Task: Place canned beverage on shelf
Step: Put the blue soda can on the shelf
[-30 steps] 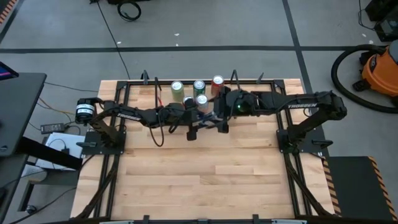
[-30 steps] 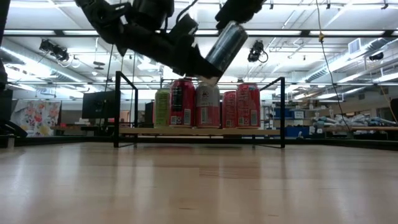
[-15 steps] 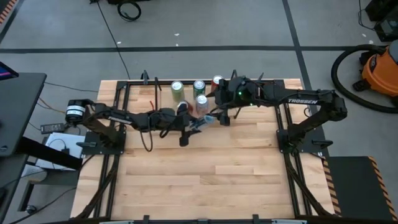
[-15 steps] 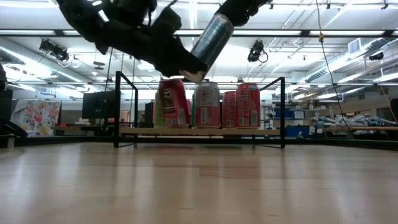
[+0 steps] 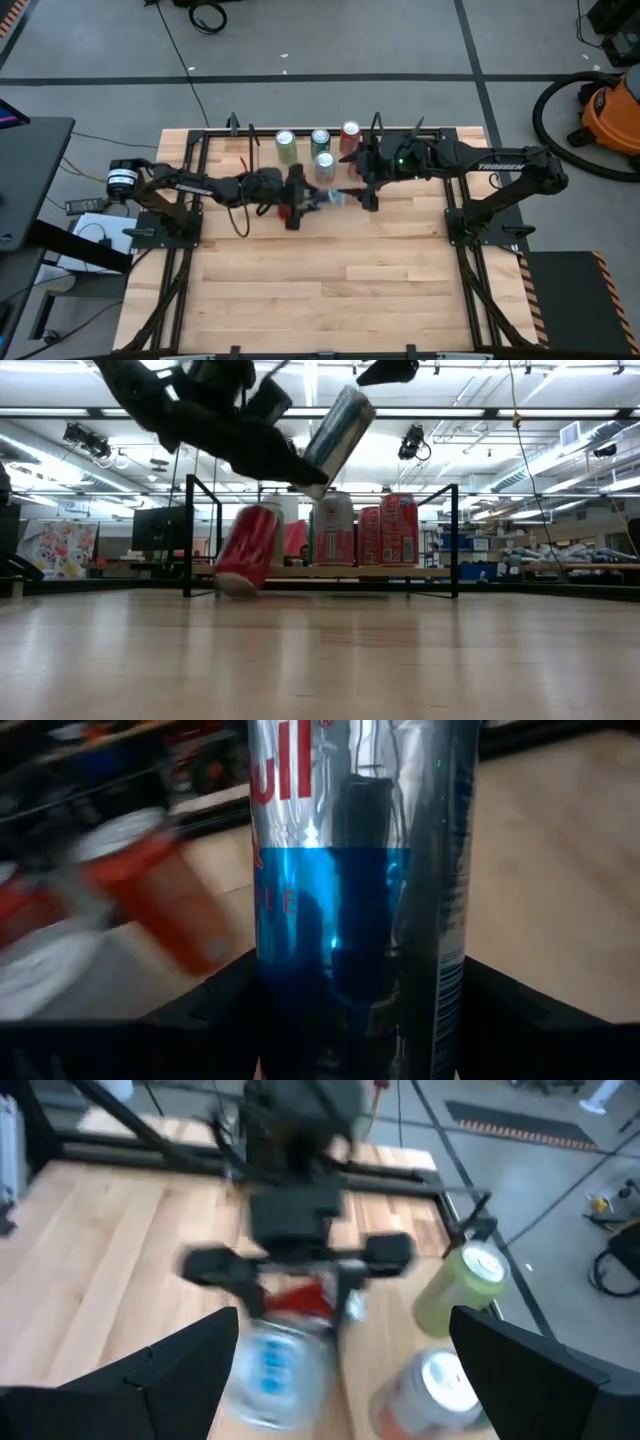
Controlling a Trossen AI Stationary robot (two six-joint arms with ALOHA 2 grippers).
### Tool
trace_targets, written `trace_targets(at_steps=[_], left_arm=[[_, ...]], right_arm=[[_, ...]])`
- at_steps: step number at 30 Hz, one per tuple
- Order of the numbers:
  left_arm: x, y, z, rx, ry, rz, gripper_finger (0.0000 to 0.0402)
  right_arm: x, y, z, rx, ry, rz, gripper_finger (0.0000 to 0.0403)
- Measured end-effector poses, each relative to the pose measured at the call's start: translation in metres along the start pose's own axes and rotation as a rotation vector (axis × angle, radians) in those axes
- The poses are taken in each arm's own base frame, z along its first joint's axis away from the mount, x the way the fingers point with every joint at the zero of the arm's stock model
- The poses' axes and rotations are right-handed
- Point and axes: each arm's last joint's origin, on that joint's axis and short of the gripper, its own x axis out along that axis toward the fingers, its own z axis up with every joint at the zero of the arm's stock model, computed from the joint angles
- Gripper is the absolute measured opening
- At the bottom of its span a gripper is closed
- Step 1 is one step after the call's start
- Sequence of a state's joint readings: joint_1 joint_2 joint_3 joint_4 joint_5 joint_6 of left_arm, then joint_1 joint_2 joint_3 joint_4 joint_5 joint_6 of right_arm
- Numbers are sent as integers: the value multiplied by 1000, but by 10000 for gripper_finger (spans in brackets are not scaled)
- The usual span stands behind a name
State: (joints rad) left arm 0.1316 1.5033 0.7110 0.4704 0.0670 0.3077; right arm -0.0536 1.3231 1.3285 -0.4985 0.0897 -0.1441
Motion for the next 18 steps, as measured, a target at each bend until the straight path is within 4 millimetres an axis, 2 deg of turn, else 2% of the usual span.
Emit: trace_targets(at_steps=[5,10,18], left_arm=[[-4,-19,-12,26,186,-47,245],[-7,-28,-12,20,237,-61,249],[-8,-33,-15,11,284,-51,251]], right_arm=[[-1,4,-5,25,60,-2,375],[0,11,-10,35,88,16,375],[11,24,-29,41,141,44,375]])
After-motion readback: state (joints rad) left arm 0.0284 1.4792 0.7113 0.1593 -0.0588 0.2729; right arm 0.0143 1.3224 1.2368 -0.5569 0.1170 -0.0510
